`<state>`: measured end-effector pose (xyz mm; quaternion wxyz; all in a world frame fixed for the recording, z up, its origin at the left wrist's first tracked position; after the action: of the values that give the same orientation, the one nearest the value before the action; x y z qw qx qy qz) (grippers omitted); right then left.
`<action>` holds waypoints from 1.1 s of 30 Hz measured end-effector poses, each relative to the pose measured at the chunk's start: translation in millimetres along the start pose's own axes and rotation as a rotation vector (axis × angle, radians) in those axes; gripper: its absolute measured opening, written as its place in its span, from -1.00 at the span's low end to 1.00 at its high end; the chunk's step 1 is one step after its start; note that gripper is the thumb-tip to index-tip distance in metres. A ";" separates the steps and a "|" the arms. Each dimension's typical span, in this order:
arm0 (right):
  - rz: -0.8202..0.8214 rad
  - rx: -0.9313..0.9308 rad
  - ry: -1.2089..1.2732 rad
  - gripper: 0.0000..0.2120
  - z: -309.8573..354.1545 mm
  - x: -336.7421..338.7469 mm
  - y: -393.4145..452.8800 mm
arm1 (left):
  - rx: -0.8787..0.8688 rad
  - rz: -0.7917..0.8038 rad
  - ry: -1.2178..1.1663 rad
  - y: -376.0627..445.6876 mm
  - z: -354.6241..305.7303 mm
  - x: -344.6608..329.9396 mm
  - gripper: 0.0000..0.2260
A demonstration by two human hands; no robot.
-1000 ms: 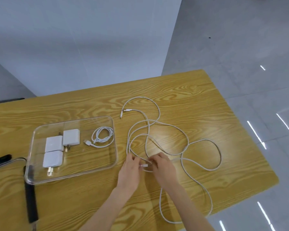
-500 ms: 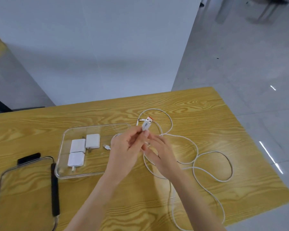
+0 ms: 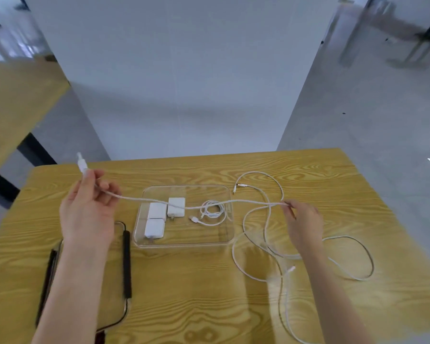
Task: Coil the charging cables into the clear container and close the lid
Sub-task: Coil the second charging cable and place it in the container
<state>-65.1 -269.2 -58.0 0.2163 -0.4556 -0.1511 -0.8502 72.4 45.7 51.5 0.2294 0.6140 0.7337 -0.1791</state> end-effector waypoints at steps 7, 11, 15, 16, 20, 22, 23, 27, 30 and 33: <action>0.519 -0.060 0.312 -0.77 65.9 31.2 -23.7 | 0.213 0.276 0.465 -1.5 16.6 30.2 -0.85; 0.785 -0.099 0.541 -0.80 123.0 45.5 -57.9 | 0.295 0.436 0.547 -21.3 27.6 21.2 -0.84; 1.040 -0.174 0.799 -0.76 169.3 54.1 -93.9 | 0.318 0.554 0.508 -35.8 29.4 10.4 -0.82; 1.094 -0.177 0.864 -0.76 179.3 57.6 -100.3 | 0.309 0.575 0.503 -38.1 28.6 8.1 -0.82; 1.191 -0.126 1.139 -0.77 212.9 78.7 -106.6 | 0.221 0.687 0.447 -43.3 19.2 -2.1 -0.81; 1.195 -0.106 1.278 -0.77 226.9 89.6 -101.7 | 0.168 0.776 0.427 -46.6 14.5 -6.1 -0.78; 1.176 -0.098 1.336 -0.77 232.1 93.6 -98.2 | 0.153 0.815 0.414 -48.6 12.7 -7.3 -0.77; 1.017 -0.111 1.372 -0.79 231.6 85.5 -83.6 | 0.139 0.801 0.341 -50.5 8.6 -6.6 -0.79; 0.921 -0.193 1.223 -0.80 204.8 53.7 -76.6 | 0.122 0.672 0.384 -43.0 10.3 2.6 -0.79; 0.908 -0.261 0.946 -0.81 171.2 18.0 -73.3 | 0.158 0.570 0.432 -35.9 15.7 14.5 -0.79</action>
<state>10.4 -132.5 45.0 0.5387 -0.0745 0.2710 -0.7943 36.9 42.5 29.7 0.0617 0.8333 0.5485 -0.0305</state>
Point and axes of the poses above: each hand's wrist, its own y-axis towards the middle knuckle, its own x-axis out of the back of the hand, z = x × y, the point moved 1 cm from there along y, towards the middle knuckle, and after that the axes turned 15 degrees about -x, right-handed, at the moved point
